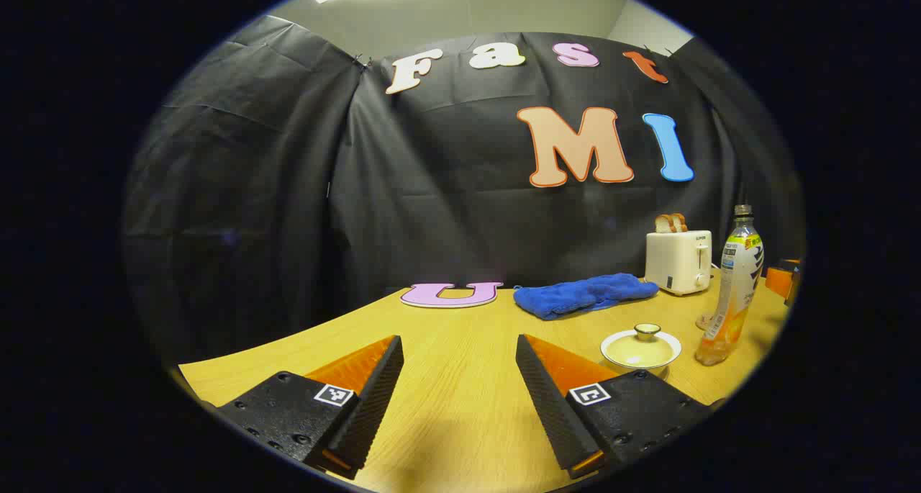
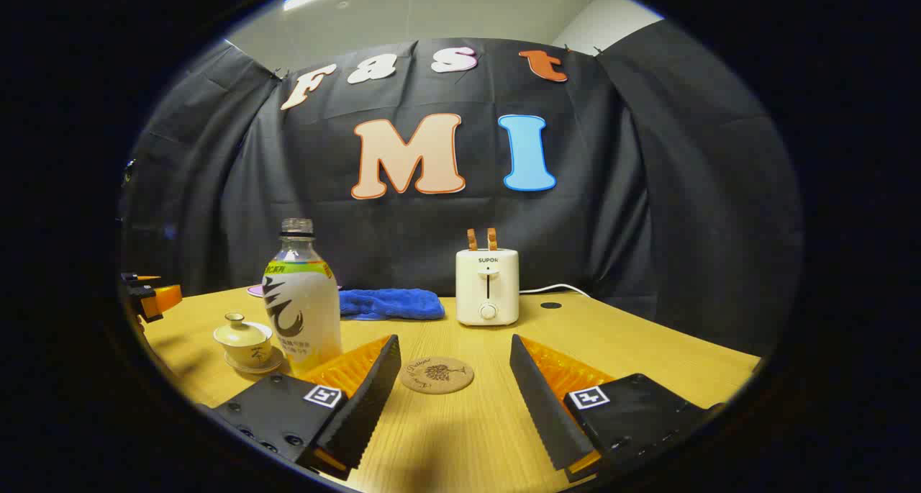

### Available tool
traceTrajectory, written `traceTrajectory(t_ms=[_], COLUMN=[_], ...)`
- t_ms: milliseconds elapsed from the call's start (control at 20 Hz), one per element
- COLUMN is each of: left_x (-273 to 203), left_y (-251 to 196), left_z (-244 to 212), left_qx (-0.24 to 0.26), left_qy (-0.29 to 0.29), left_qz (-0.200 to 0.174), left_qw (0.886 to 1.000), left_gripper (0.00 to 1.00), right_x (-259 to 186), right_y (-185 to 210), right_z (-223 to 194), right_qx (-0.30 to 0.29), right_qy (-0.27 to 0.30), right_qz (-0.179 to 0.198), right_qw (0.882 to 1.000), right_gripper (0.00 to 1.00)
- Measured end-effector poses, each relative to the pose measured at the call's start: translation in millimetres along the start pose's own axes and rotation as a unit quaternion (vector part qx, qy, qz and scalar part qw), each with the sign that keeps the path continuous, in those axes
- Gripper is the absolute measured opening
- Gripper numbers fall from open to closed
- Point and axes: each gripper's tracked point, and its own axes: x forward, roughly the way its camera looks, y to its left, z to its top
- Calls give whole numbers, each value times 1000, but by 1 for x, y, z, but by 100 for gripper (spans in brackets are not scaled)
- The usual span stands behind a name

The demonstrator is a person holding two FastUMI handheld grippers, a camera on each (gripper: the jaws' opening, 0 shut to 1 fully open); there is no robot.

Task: Open the teacup lid with one hand, grasp the water bottle and pour water into the teacup with the other hand; after pouring, place the water bottle on the coaster and then close the teacup lid.

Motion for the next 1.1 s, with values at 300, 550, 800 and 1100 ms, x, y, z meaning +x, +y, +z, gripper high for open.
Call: traceTrajectory(t_ms=[300, 550, 800, 1100], left_x=[1, 0, 2, 2], left_y=[-3, -4, -10, -24], left_z=[-1, -2, -3, -2], left_qx=[-14, -15, -16, -16], left_qy=[-2, -1, -2, -3], left_qz=[-8, -10, -25, -58], left_qw=[1000, 1000, 1000, 998], left_gripper=[92, 92, 92, 92], right_x=[2, 2, 2, 2], right_y=[0, -1, 0, 0], right_z=[0, 0, -1, 0], right_qx=[0, 0, 0, 0], right_qy=[0, 0, 0, 0], right_qz=[-3, -3, -3, -2], right_qw=[1000, 1000, 1000, 1000], right_gripper=[97, 97, 97, 97])
